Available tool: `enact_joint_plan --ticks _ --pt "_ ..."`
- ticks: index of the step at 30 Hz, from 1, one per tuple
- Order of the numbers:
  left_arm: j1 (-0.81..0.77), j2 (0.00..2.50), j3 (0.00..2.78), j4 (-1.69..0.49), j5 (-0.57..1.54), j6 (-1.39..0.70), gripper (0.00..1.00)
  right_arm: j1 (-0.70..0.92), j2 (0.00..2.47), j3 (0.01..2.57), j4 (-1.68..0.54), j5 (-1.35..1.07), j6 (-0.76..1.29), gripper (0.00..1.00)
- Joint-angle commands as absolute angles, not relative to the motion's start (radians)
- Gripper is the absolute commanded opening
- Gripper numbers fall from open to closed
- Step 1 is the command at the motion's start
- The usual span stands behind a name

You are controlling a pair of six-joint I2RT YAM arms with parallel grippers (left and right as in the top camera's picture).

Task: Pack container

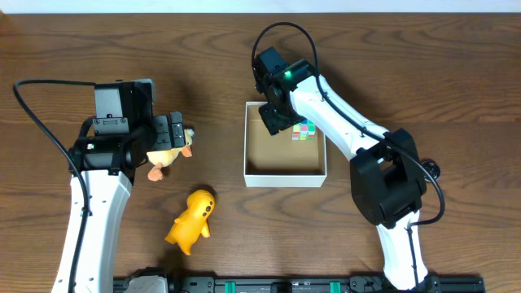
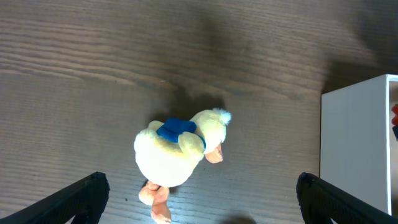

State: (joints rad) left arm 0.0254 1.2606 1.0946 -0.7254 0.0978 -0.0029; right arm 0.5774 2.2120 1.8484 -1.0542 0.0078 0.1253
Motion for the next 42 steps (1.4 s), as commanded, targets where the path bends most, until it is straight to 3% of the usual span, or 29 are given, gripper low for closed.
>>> enact_joint_plan --ticks 1,10,17,23,30,35,42 --pt "0.030 1.254 1.118 -0.725 0.090 0.003 0.98 0.579 2.225 1.842 -1.050 0.024 0.143 0.49" --pt "0.030 1.254 1.118 -0.725 0.089 0.004 0.98 0.566 2.226 1.842 -1.051 0.086 0.238 0.51" --pt "0.030 1.254 1.118 -0.725 0.090 0.004 0.98 0.571 2.226 1.842 -1.053 0.078 0.223 0.71" --pt "0.030 1.254 1.118 -0.725 0.090 0.003 0.98 0.573 2.226 1.842 -1.052 0.078 0.223 0.71" --pt "0.030 1.254 1.118 -0.725 0.089 0.003 0.98 0.577 2.217 1.852 -1.050 0.069 0.185 0.63" --pt "0.030 1.254 1.118 -0.725 0.089 0.004 0.98 0.579 2.154 1.893 -1.075 0.073 0.179 0.62" --pt "0.030 1.254 1.118 -0.725 0.089 0.004 0.98 0.465 1.953 1.921 -1.158 0.190 0.362 0.64"
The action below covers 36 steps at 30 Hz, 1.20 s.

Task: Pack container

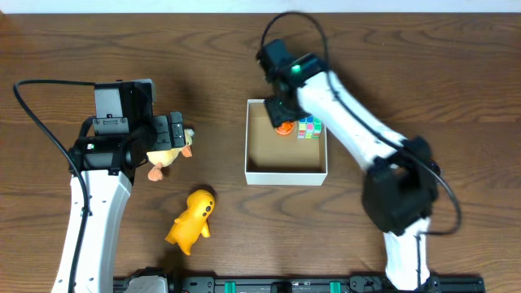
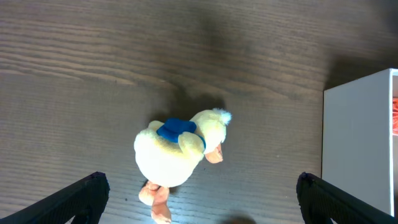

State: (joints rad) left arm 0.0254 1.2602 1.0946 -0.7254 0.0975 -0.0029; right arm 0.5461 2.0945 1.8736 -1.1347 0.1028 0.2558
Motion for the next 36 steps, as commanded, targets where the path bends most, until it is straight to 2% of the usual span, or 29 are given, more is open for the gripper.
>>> enact_joint_plan --ticks 1,4,5,6,8,14,20,29,36 --pt "0.030 1.254 1.118 -0.725 0.089 0.004 0.98 0.435 1.929 1.921 -1.176 0.196 0.392 0.66" --pt "0.030 1.254 1.118 -0.725 0.089 0.004 0.98 0.308 1.862 1.921 -1.245 0.183 0.471 0.71" --pt "0.030 1.254 1.118 -0.725 0.089 0.004 0.98 0.257 1.847 1.921 -1.275 0.179 0.499 0.77" --pt "0.030 1.254 1.118 -0.725 0.089 0.004 0.98 0.205 1.839 1.921 -1.303 0.173 0.519 0.87" --pt "0.030 1.254 1.118 -0.725 0.089 0.004 0.98 0.108 1.837 1.920 -1.355 0.142 0.536 0.99" --pt "0.030 1.254 1.118 -0.725 0.089 0.004 0.98 -0.153 1.839 1.798 -1.383 0.020 0.550 0.99" --pt "0.030 1.254 1.118 -0.725 0.089 0.004 0.98 -0.288 1.839 1.554 -1.279 0.019 0.537 0.99" --pt "0.030 1.254 1.118 -0.725 0.089 0.004 0.98 -0.315 1.839 1.261 -1.034 0.019 0.473 0.99" --pt "0.030 1.254 1.118 -0.725 0.089 0.003 0.98 -0.315 1.839 1.139 -0.907 0.018 0.435 0.99"
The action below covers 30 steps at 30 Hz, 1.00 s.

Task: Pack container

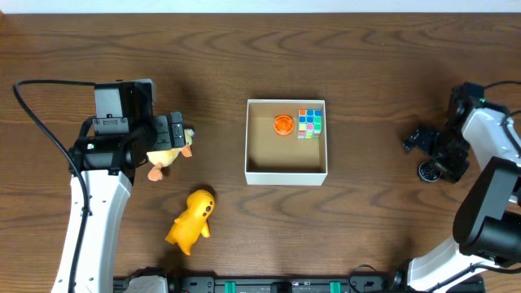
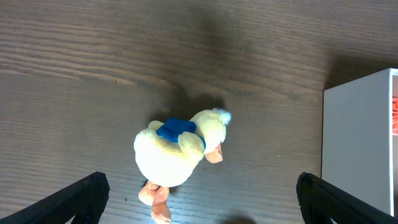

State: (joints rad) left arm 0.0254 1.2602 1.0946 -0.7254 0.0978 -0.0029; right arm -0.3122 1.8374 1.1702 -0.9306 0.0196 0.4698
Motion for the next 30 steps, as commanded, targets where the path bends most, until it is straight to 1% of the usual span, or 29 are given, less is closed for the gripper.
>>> enact_joint_plan --ticks 1,10,20,22,26,30 --pt "0.030 1.254 1.118 -0.725 0.089 0.004 0.98 -0.315 1.839 1.129 -0.897 0.018 0.435 0.99" --pt "0.030 1.254 1.118 -0.725 0.089 0.003 0.98 -0.315 1.839 1.042 -0.795 0.018 0.421 0.99" --pt "0.030 1.254 1.118 -0.726 0.089 0.003 0.98 -0.315 1.839 1.033 -0.722 0.045 0.402 0.98" --pt "0.030 1.254 1.118 -0.726 0.089 0.003 0.98 -0.315 1.839 1.033 -0.720 0.046 0.402 0.96" --pt "0.030 1.254 1.118 -0.729 0.089 0.003 0.98 -0.315 1.839 1.033 -0.726 0.045 0.402 0.88" --pt "0.030 1.254 1.118 -0.733 0.089 0.003 0.98 -0.315 1.839 1.033 -0.734 0.045 0.402 0.71"
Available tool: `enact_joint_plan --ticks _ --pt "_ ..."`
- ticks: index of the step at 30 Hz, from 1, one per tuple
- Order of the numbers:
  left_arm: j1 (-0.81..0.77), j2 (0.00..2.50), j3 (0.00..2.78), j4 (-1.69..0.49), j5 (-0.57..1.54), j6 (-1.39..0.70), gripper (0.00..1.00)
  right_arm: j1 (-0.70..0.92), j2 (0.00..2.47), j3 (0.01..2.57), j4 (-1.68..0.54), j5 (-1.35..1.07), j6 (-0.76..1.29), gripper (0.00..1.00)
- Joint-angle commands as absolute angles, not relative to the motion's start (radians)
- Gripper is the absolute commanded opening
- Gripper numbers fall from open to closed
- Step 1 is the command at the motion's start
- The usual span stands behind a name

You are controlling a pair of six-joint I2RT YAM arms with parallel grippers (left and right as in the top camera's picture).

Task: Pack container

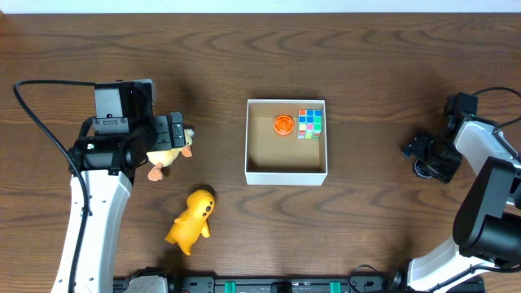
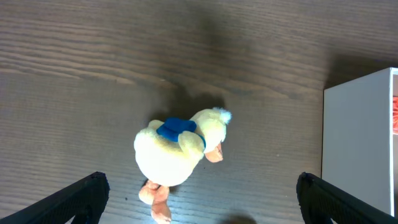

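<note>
A white open box (image 1: 249, 146) stands mid-table, holding an orange ball (image 1: 283, 124) and a multicoloured cube (image 1: 309, 123) along its far side. My left gripper (image 1: 168, 132) (image 2: 200, 182) is open and hovers above a pale yellow plush duck with a blue bow (image 2: 177, 152) (image 1: 166, 155); its fingers (image 2: 84, 196) stand wide on either side, touching nothing. A yellow rubber duck (image 1: 191, 220) lies nearer the front. My right gripper (image 1: 418, 150) is far to the right of the box; its jaws are too small to read.
A small dark round object (image 1: 422, 169) lies on the table just beside the right gripper. The box's white wall (image 2: 357, 140) shows at the right edge of the left wrist view. Dark wood tabletop all around.
The right gripper has shifted slightly, closer to the small dark round object. The left arm, both ducks and the box contents have not moved.
The right gripper was low inside the box beside the cube. Then it was at the box's far rim with an orange ball lying in the box. Later it was far off to the right, where it remains. The left gripper stayed open over the plush duck throughout.
</note>
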State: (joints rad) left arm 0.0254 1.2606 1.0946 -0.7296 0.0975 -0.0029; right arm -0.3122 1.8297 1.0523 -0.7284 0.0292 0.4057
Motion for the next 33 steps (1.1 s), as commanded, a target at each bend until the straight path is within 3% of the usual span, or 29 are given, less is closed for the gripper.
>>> enact_joint_plan --ticks 1,18,29,33 --pt "0.030 1.254 1.118 -0.733 0.089 0.003 0.98 -0.315 1.839 1.033 -0.736 0.045 0.402 0.70" --pt "0.030 1.254 1.118 -0.732 0.089 0.003 0.98 -0.305 1.823 1.050 -0.756 0.039 0.386 0.63" --pt "0.030 1.254 1.118 -0.732 0.089 0.003 0.98 -0.069 1.599 1.299 -0.913 0.026 0.325 0.20" --pt "0.030 1.254 1.118 -0.733 0.089 0.003 0.98 0.058 1.560 1.375 -0.923 0.025 0.325 0.19"
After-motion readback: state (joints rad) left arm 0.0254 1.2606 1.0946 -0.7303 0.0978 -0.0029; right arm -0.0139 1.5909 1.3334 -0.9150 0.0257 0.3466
